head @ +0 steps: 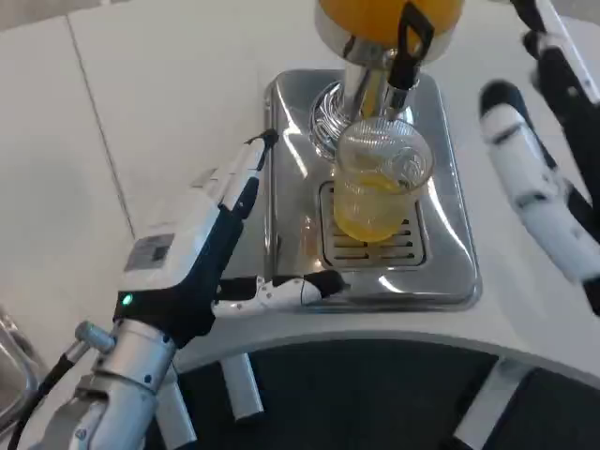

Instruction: Grasp the cup under the faucet to collect the drink, then remove the cup.

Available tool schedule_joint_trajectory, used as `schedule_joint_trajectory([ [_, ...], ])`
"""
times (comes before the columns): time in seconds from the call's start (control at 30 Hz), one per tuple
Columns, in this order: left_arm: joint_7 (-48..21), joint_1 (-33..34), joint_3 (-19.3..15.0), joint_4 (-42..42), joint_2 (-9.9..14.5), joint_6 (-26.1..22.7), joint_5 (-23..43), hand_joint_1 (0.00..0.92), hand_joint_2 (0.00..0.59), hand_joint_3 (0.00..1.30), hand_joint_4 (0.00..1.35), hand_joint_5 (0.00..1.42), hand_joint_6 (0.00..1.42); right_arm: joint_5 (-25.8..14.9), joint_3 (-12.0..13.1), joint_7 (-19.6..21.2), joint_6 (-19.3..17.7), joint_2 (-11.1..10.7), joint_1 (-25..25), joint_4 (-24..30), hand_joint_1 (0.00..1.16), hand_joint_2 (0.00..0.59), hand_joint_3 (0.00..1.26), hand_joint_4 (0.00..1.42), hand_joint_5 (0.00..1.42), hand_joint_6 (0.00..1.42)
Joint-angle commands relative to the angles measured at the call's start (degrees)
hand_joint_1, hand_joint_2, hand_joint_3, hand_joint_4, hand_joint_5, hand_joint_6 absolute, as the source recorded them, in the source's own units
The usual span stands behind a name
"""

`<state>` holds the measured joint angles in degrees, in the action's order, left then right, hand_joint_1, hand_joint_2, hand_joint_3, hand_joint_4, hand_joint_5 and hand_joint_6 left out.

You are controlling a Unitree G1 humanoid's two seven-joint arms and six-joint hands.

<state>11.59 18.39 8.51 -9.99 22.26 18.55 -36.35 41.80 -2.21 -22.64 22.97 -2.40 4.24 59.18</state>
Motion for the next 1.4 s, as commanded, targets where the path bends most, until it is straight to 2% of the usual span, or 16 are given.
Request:
schedule_joint_trajectory([
  [0.03, 1.76, 0.69, 0.42, -1.61, -1.11, 2.08, 1.08, 0.196, 0.018, 0.0, 0.0, 0.1, 0.11, -6.23, 7.97, -0.36, -8.54, -3.16, -10.11, 0.82, 0.0, 0.542, 0.04, 0.0, 0.05, 0.1],
  [0.13, 2.45, 0.91, 0.51, -2.19, -1.85, 2.53, 1.31, 0.199, 0.022, 0.0, 0.0, 0.11, 0.11, -11.04, 13.2, -0.17, -11.1, -5.07, -15.88, 0.82, 0.0, 0.544, 0.04, 0.0, 0.05, 0.1],
  [0.23, 2.72, 1.38, 1.11, -2.71, -2.39, 2.7, 1.04, 0.2, 0.022, 0.0, 0.0, 0.11, 0.12, -13.65, 16.21, 0.8, -13.24, -6.77, -19.23, 0.41, 0.0, 0.544, 0.05, 0.0, 0.05, 0.1],
  [0.37, 2.92, 2.29, 2.11, -3.59, -2.88, 2.8, 0.57, 0.2, 0.022, 0.0, 0.0, 0.11, 0.12, -14.52, 18.53, 1.9, -17.15, -9.49, -21.31, -0.95, 0.0, 0.552, 0.05, 0.0, 0.04, 0.09],
  [0.53, 3.04, 3.41, 2.69, -4.88, -3.48, 2.98, 0.78, 0.211, 0.02, 0.0, 0.0, 0.11, 0.13, -13.43, 21.22, 1.17, -23.93, -15.41, -24.47, -3.37, 0.0, 0.553, 0.04, 0.0, 0.04, 0.08],
  [0.63, 3.19, 4.23, 2.87, -6.23, -4.11, 2.97, 1.05, 0.213, 0.02, 0.0, 0.0, 0.12, 0.15, -13.91, 21.81, 1.17, -26.86, -17.3, -26.93, -4.72, 0.0, 0.549, 0.02, 0.0, 0.04, 0.08],
  [0.9, 4.43, 7.62, 3.09, -11.22, -6.97, 2.76, 2.55, 0.218, 0.023, 0.0, 0.0, 0.16, 0.18, -15.44, 22.0, 1.07, -29.07, -18.58, -29.43, -6.35, 0.02, 0.544, 0.01, 0.0, 0.04, 0.08],
  [1.2, 4.98, 10.48, 4.69, -15.08, -8.42, 3.76, 2.49, 0.231, 0.027, 0.0, 0.0, 0.21, 0.22, -16.4, 25.57, 3.12, -39.13, -18.21, -37.81, -9.36, 0.03, 0.527, 0.01, 0.0, 0.04, 0.08],
  [1.3, 5.42, 11.5, 5.42, -16.57, -9.14, 3.94, 2.26, 0.232, 0.029, 0.0, 0.0, 0.22, 0.24, -16.94, 26.37, 3.39, -40.23, -18.0, -38.67, -9.68, 0.04, 0.523, 0.01, 0.0, 0.04, 0.09],
  [1.4, 6.04, 12.97, 6.13, -18.52, -9.96, 4.1, 2.02, 0.238, 0.029, 0.0, 0.0, 0.22, 0.24, -17.49, 26.78, 3.11, -39.76, -17.95, -38.38, -9.37, 0.05, 0.523, 0.01, 0.0, 0.04, 0.09],
])
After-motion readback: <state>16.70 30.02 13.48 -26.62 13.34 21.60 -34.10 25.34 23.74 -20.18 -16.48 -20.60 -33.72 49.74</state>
